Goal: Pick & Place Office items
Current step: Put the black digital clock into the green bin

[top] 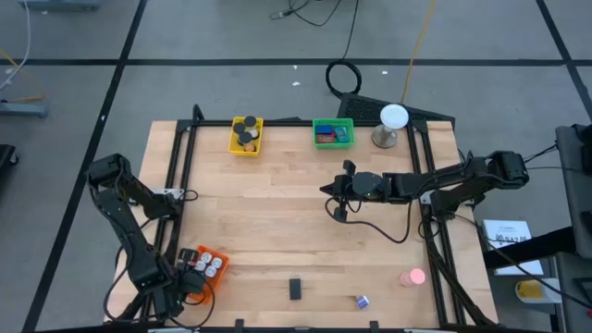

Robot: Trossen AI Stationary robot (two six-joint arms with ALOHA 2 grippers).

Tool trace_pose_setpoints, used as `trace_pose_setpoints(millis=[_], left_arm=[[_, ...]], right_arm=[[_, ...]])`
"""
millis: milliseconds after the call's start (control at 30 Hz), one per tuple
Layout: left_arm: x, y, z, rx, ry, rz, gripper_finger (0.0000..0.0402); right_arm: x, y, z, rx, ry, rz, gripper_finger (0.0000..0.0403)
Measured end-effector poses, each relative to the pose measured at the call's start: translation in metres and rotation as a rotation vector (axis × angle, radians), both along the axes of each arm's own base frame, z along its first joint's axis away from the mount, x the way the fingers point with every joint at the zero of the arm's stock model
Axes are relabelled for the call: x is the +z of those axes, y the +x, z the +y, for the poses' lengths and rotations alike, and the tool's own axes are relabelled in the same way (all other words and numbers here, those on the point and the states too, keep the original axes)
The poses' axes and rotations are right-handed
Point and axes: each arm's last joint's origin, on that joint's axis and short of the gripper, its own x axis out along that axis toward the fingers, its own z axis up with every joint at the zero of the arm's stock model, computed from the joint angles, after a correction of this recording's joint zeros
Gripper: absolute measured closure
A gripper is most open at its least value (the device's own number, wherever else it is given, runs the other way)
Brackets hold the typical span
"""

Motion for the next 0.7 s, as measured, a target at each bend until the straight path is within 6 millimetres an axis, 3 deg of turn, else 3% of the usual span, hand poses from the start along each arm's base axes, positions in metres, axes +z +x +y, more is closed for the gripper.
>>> trace_pose_setpoints(millis=[367,533,700], left_arm=[[0.028,-0.003,0.011,0.042,-0.098,-0.088,0.0324],[0.046,0.009,0.025,0.016,-0.089,-0.324,0.0363],[0.051,0.039,0.040,-0.124,-0.215,-0.594,0.0397]], right_arm=[[0.000,0.000,0.000,0.000,0.000,0.000,0.0403],[0.000,0.000,0.000,0.001,-0.001,0.000,0.0403],[0.000,0.000,0.000,0.001,-0.003,0.001,0.0403]])
